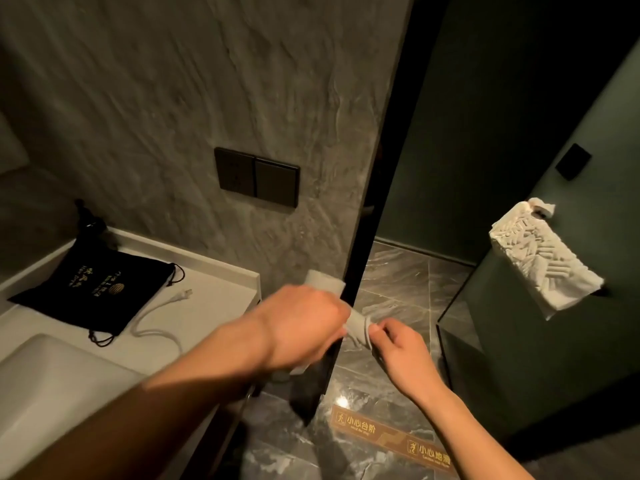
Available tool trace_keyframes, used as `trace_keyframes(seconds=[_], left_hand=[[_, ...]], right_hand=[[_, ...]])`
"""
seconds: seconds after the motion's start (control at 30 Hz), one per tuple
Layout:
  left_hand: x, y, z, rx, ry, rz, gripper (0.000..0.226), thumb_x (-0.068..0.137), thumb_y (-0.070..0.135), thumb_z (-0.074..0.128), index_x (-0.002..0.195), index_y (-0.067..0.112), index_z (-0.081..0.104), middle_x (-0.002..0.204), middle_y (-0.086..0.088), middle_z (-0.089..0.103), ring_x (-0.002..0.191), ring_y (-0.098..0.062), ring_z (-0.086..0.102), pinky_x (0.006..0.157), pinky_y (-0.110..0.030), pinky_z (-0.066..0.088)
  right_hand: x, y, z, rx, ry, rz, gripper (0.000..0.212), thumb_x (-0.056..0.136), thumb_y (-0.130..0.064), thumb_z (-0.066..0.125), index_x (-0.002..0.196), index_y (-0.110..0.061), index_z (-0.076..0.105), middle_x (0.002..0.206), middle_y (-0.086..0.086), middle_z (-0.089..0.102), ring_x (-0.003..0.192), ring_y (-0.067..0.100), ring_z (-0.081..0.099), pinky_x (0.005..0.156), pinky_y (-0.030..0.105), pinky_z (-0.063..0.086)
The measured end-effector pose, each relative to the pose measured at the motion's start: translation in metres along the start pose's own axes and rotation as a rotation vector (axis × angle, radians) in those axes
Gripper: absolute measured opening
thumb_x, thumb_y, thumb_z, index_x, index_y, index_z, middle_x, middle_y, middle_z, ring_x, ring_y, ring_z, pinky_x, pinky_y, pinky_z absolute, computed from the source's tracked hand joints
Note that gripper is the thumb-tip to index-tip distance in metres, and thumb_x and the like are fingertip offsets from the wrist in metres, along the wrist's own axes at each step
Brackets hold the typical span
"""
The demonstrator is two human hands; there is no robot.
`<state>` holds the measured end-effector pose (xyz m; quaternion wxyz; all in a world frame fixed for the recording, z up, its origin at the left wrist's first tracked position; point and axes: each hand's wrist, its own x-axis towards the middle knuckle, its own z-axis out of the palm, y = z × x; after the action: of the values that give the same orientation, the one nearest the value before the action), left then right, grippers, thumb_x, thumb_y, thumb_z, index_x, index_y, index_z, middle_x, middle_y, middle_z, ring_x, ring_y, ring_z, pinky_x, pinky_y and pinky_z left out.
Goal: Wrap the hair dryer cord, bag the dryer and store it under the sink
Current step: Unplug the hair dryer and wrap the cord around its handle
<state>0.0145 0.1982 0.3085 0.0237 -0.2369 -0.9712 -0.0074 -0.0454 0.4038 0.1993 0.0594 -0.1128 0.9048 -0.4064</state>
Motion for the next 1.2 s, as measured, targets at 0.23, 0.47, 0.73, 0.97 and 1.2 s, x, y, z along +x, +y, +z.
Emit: trace_keyframes(seconds=[0.23,0.47,0.73,0.97,1.2], left_hand=[[0.042,-0.059,-0.016,-0.292,-0.033,-0.011,0.024,0.085,0.043,0.076,0.088,0.02,0.076,0.072,0.008,0.067,0.066,-0.009,0.058,0.066,-0.034,0.049],[0.038,-0.089,0.084,-1.203,-0.104,-0.251,0.013,0.083,0.028,0.078,0.082,0.04,0.084,0.093,-0.01,0.077,0.084,-0.012,0.068,0.084,-0.038,0.053],[-0.012,-0.013,0.137,-1.307,0.094,-0.367,0.024,0.095,0.043,0.064,0.091,0.028,0.082,0.062,0.008,0.064,0.053,-0.005,0.048,0.054,-0.024,0.039],[-0.009,-0.003,0.041,-0.394,0.099,-0.069,0.034,0.094,0.045,0.042,0.075,0.024,0.061,0.075,0.007,0.065,0.074,-0.014,0.064,0.07,-0.036,0.055],[0.045,-0.025,-0.019,-0.133,-0.005,0.111,0.017,0.09,0.044,0.067,0.081,0.031,0.064,0.084,0.008,0.066,0.082,-0.017,0.064,0.072,-0.039,0.054]], right_hand=[[-0.019,-0.025,-0.012,0.277,-0.355,-0.157,0.043,0.088,-0.045,0.058,0.081,-0.004,0.066,0.063,-0.004,0.056,0.058,0.012,0.047,0.061,0.033,0.033],[-0.039,-0.035,-0.03,0.849,-0.44,-0.136,0.042,0.084,-0.031,0.063,0.097,0.007,0.072,0.074,0.02,0.067,0.059,0.021,0.06,0.051,0.021,0.046],[-0.034,-0.036,-0.036,0.754,0.125,0.028,0.026,0.099,-0.024,0.053,0.097,-0.007,0.072,0.067,0.01,0.064,0.051,0.012,0.051,0.042,0.021,0.038],[-0.029,-0.015,-0.019,0.057,0.192,0.036,0.025,0.101,-0.033,0.051,0.086,-0.018,0.064,0.068,0.0,0.064,0.058,0.011,0.054,0.053,0.026,0.038],[-0.031,-0.024,-0.014,-0.005,-0.104,-0.138,0.03,0.099,-0.038,0.054,0.078,-0.019,0.063,0.061,-0.003,0.061,0.053,0.003,0.049,0.054,0.021,0.035]])
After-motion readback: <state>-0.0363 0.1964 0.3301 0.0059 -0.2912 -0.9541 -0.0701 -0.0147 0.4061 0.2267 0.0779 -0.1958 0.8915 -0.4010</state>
